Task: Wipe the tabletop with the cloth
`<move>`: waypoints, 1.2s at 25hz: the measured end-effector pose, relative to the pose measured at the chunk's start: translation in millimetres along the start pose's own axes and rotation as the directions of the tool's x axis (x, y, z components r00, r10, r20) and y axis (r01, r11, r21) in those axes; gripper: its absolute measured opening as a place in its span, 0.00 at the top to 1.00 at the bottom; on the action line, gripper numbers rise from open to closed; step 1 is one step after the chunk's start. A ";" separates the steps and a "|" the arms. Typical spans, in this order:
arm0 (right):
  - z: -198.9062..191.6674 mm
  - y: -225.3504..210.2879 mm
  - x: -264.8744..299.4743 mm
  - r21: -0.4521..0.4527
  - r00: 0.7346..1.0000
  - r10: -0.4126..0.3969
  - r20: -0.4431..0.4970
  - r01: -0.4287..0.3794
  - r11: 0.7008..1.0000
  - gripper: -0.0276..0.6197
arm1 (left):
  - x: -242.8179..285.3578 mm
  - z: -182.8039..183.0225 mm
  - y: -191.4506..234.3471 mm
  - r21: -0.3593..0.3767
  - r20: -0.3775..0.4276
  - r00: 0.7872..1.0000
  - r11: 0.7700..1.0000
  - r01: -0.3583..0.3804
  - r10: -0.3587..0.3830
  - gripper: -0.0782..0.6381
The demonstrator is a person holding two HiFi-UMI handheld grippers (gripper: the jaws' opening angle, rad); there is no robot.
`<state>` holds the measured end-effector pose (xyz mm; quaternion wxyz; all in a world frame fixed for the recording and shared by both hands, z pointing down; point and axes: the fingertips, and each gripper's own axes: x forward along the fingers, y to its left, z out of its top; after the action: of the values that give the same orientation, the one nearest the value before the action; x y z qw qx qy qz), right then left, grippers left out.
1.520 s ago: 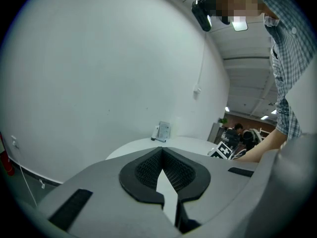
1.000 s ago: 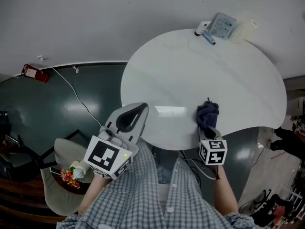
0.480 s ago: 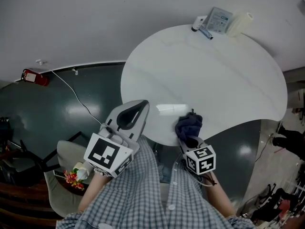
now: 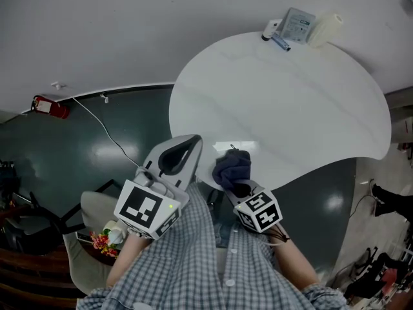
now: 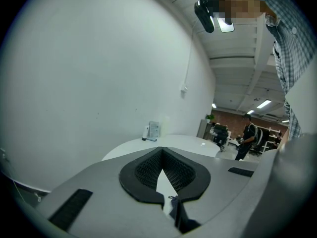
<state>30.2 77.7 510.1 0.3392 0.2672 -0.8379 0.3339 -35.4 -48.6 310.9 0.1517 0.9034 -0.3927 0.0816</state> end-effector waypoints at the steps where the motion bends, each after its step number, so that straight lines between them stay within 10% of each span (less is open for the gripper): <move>1: 3.5 -0.5 -2.5 -0.001 1.000 -0.008 0.022 0.008 1.000 0.92 | -1.3 -0.3 -0.1 0.002 0.000 1.000 1.000 0.001 -0.001 0.88; 15: 106.9 -33.0 -91.8 0.010 0.880 -0.251 0.404 0.270 0.963 0.92 | -6.0 4.6 -8.7 0.043 0.001 0.999 0.998 0.041 -0.041 0.88; 30: 180.4 -14.5 -154.0 -0.047 0.758 -0.275 0.591 0.373 0.927 0.92 | -0.1 38.6 -27.0 0.098 0.064 0.996 0.994 0.057 -0.063 0.88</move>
<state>66.3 -31.1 301.9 0.1437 0.4679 -0.8657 0.1046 -14.5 -44.2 268.9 0.0974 0.9232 -0.3659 0.0655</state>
